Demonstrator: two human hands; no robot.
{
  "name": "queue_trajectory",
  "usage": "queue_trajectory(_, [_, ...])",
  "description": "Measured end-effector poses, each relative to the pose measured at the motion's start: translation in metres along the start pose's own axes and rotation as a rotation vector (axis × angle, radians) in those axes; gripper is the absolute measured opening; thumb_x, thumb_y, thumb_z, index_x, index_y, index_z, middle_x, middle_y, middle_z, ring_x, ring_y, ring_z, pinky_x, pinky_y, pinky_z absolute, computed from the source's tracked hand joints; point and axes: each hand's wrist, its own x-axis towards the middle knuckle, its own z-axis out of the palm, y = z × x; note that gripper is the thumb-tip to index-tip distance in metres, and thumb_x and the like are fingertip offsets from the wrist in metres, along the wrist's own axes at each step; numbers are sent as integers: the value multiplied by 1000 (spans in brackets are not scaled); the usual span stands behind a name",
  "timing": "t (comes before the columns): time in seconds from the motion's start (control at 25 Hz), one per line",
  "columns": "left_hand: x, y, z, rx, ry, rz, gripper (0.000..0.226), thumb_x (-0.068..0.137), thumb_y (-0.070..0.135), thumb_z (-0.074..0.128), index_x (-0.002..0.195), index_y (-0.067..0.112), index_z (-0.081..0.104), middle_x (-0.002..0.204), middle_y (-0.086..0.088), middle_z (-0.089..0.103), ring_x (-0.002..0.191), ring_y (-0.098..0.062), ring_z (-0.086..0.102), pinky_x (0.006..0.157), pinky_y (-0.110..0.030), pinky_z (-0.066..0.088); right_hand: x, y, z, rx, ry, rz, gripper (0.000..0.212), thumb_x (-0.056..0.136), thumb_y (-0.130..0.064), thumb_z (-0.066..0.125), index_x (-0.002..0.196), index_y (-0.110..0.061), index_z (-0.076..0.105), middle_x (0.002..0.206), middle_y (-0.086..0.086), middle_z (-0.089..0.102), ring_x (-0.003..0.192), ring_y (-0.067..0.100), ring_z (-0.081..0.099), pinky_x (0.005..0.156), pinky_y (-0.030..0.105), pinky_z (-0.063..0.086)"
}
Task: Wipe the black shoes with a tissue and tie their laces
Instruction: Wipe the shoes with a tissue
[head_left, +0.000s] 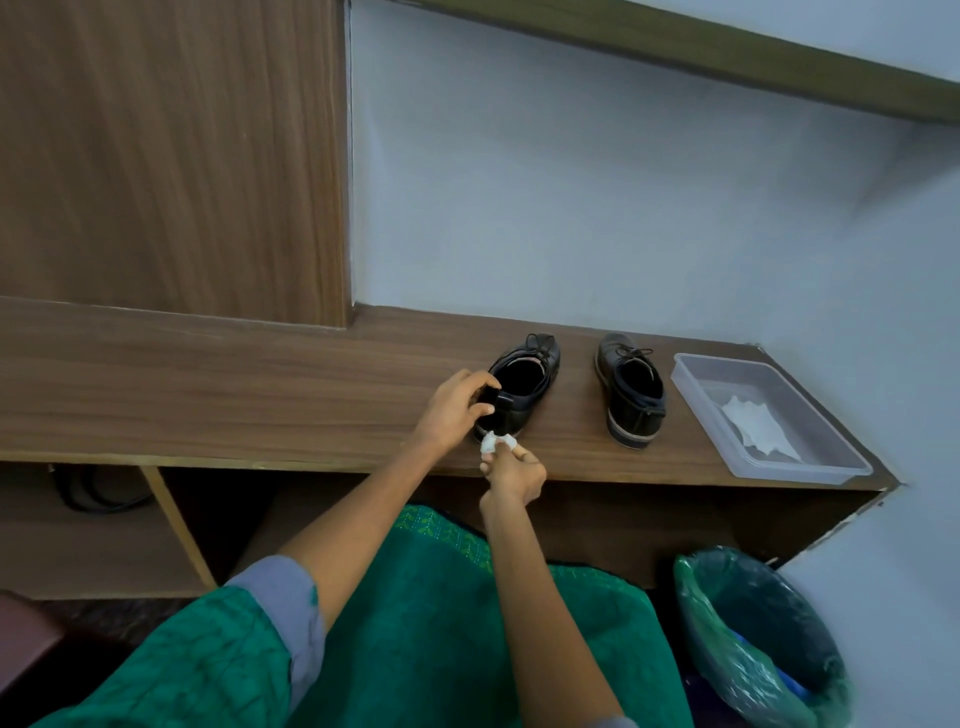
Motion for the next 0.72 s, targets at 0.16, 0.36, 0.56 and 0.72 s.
queue_trajectory(0.16, [-3, 8, 1, 27, -41, 18, 28, 84, 11, 63, 111, 19, 59, 111, -5, 56, 102, -17, 54, 91, -35, 49, -16, -1, 19, 76, -117, 6, 12, 88, -14, 63, 96, -9, 69, 84, 9, 70, 66, 15, 64, 57, 24, 52])
queue_trajectory(0.36, [-7, 5, -1, -4, -48, -7, 37, 87, 6, 59, 120, 21, 58, 120, -5, 57, 108, -16, 55, 97, -31, 46, -5, -5, -13, 96, 94, -48, 15, 93, -18, 53, 106, -12, 60, 96, 7, 63, 74, 17, 62, 67, 27, 52])
queue_trajectory(0.56, [-10, 4, 2, -35, -18, -26, 43, 88, -1, 54, 125, 21, 57, 124, -5, 58, 111, -16, 56, 96, -26, 46, 26, -23, -31, 80, 49, -45, 26, 93, -6, 51, 116, -2, 61, 114, 17, 64, 96, 27, 66, 85, 32, 54])
queue_trajectory(0.72, [-14, 3, 12, -46, 2, -35, 48, 83, 14, 66, 129, 22, 53, 126, -2, 56, 116, -15, 53, 98, -28, 44, 24, -19, -19, -144, -12, -142, 25, 94, -16, 52, 110, -2, 65, 109, 12, 66, 101, 25, 62, 80, 31, 46])
